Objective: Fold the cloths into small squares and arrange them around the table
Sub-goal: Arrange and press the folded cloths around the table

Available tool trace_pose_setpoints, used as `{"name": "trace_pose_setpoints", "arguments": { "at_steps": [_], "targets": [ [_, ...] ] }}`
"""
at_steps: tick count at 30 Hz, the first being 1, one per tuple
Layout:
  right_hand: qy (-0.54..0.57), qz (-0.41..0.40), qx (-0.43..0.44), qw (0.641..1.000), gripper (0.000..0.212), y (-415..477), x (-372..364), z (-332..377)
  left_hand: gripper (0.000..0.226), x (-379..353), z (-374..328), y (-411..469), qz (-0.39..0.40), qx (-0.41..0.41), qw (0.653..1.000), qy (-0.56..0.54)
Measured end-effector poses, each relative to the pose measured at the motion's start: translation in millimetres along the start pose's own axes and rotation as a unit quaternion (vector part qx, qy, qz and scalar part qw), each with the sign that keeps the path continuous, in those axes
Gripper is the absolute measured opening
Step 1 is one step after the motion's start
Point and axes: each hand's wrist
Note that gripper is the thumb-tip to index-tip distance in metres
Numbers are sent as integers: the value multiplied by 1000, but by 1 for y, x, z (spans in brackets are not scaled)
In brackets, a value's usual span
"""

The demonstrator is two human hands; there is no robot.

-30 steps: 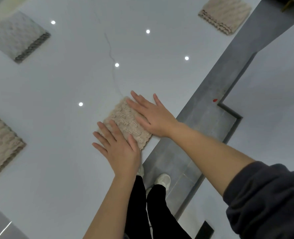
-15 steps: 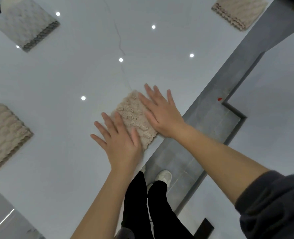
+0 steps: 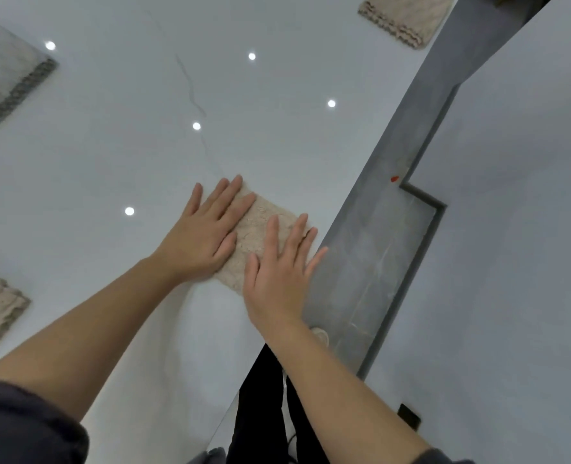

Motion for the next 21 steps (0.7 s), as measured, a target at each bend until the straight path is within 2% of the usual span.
{"name": "trace_pose_setpoints", "arguments": {
  "at_steps": [3,8,11,15,17,21],
  "targets": [
    [-29,-23,9,999,65,2,-9,5,63,-5,-1,3,3,-16,1000,-2],
    [-66,-16,0,998,66,3,-8,5,63,-7,1,3,5,-25,1000,2],
    [-94,-4,12,995,65,1,10,-3,65,3,-3,-3,-23,4,1000,0],
    [-100,-29,97,990,63,25,27,-11,66,7,-27,-11,-71,39,996,36],
    [-129,-3,151,980,63,36,20,-12,64,-4,-35,-11,-57,49,996,57],
    [-182,35,195,963,64,38,12,-27,63,-20,-32,-15,-32,70,994,76]
  ]
}}
Point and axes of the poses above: each hand's wrist, its own y-axis towards the middle knuckle, its own x-axis out of the back of the hand, z = x × y, and after that the axes turned 1 degree about y, right-handed
